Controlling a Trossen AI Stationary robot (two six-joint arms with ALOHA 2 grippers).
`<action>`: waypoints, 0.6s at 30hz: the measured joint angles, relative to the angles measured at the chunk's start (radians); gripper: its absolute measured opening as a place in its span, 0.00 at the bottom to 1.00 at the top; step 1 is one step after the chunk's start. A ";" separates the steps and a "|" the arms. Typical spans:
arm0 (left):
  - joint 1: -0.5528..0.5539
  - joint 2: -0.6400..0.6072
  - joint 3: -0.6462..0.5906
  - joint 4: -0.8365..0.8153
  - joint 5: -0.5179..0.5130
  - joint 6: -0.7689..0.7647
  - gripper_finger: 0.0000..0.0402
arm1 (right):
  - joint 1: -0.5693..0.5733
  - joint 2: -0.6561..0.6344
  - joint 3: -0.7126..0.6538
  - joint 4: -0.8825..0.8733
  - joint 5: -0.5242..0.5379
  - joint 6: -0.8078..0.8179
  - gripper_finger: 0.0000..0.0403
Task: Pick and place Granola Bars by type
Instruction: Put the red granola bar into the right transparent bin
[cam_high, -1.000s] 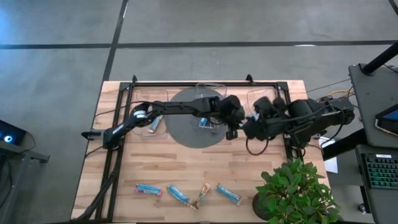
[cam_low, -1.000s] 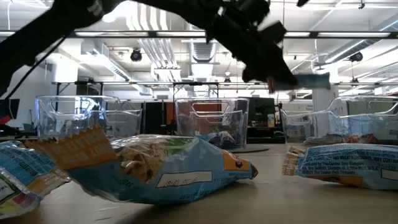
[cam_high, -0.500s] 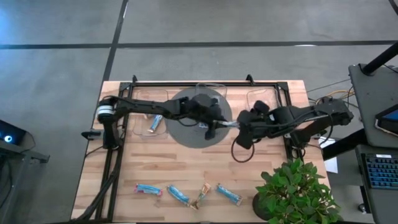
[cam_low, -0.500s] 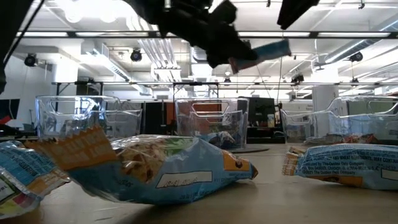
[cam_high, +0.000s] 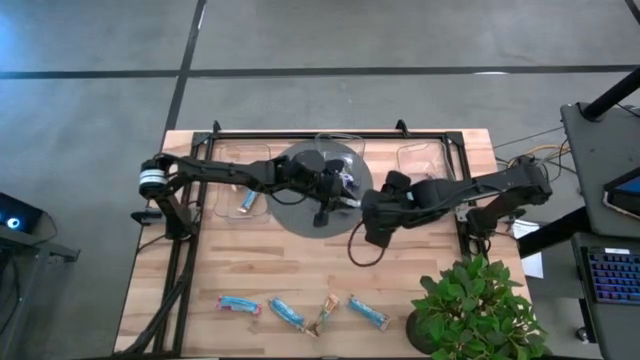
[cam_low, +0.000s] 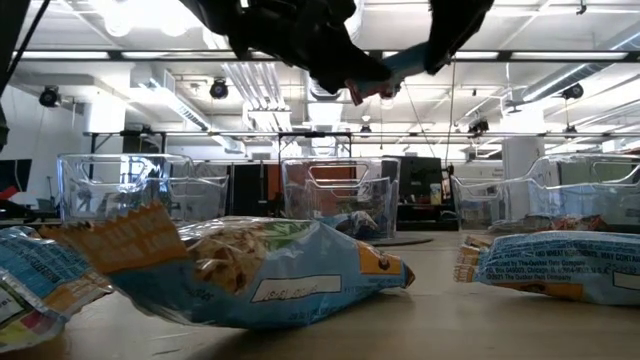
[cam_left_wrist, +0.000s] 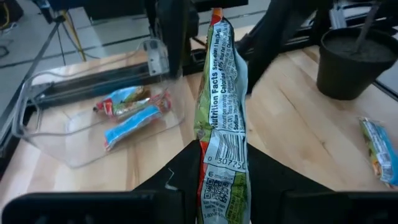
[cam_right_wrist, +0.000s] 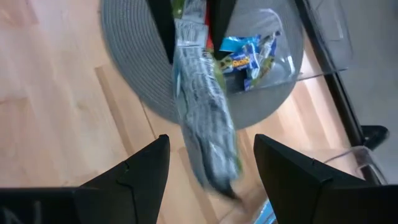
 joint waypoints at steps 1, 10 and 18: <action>0.000 -0.001 0.002 -0.001 0.003 0.008 0.21 | -0.002 0.009 0.000 0.009 -0.002 0.003 0.56; 0.000 0.001 0.004 -0.031 0.040 0.038 0.21 | -0.006 0.028 0.001 0.043 -0.009 0.055 0.55; 0.000 0.003 0.004 -0.011 0.054 0.056 0.21 | -0.025 0.029 -0.001 0.047 -0.055 0.084 0.45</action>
